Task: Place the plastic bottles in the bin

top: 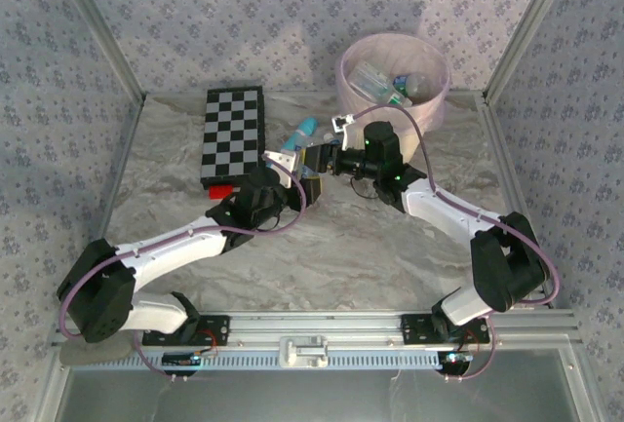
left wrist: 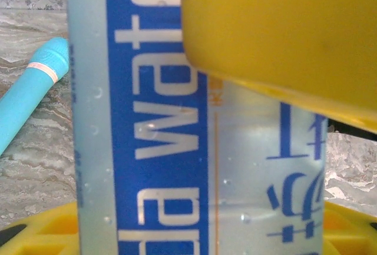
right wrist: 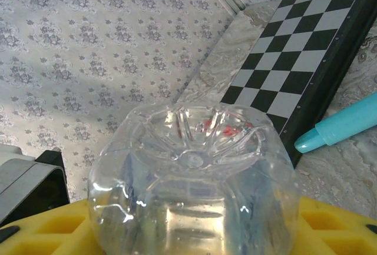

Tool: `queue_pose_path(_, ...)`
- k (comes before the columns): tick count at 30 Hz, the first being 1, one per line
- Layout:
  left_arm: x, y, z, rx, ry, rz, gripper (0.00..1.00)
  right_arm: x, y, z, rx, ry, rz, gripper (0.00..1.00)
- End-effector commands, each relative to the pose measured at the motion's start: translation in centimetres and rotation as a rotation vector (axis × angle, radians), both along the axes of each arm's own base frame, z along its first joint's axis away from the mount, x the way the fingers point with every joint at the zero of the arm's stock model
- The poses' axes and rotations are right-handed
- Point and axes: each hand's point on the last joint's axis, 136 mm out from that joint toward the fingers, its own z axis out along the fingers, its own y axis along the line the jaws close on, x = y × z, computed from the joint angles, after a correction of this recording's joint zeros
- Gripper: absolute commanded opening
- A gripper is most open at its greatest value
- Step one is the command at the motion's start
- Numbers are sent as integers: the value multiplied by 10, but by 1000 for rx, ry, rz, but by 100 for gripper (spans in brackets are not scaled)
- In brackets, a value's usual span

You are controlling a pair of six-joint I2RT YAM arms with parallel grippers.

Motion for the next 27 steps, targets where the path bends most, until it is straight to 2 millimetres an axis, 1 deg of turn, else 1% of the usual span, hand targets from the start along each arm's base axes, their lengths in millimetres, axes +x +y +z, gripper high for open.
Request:
queue_pose_path(1, -8, -8, 25, -73, -46, -50, 59, 2, 5, 17, 31, -47, 21, 57)
queue_pose_path(2, -9, -8, 26, -77, -47, -51, 62, 3, 5, 16, 30, -45, 19, 56)
queue_pose_path(5, -9, -7, 28, -87, -42, -44, 81, 3, 3, 16, 30, -49, 14, 54)
queue_pose_path(6, -8, -6, 29, -90, -42, -34, 86, 3, 2, 17, 30, -52, 11, 53)
queue_pose_path(8, -7, -1, 33, -93, -49, -15, 90, 3, -1, 20, 23, -62, 4, 53)
queue_pose_path(12, -5, 13, 42, -109, -69, 29, 91, 5, -15, 26, -14, -94, -33, 52)
queue_pose_path(16, 2, 38, 44, -134, -67, 121, 95, 8, -37, 37, -99, -150, -96, 52)
queue_pose_path(19, 12, 65, 35, -126, -36, 231, 98, 7, -59, 54, -171, -220, -171, 54)
queue_pose_path(22, 24, 99, 15, -102, 52, 384, 99, 5, -83, 76, -222, -287, -243, 54)
queue_pose_path(24, 31, 121, -2, -112, 129, 473, 100, 2, -101, 98, -216, -336, -284, 53)
queue_pose_path(27, 34, 138, -25, -148, 214, 530, 100, 0, -124, 133, -192, -413, -337, 52)
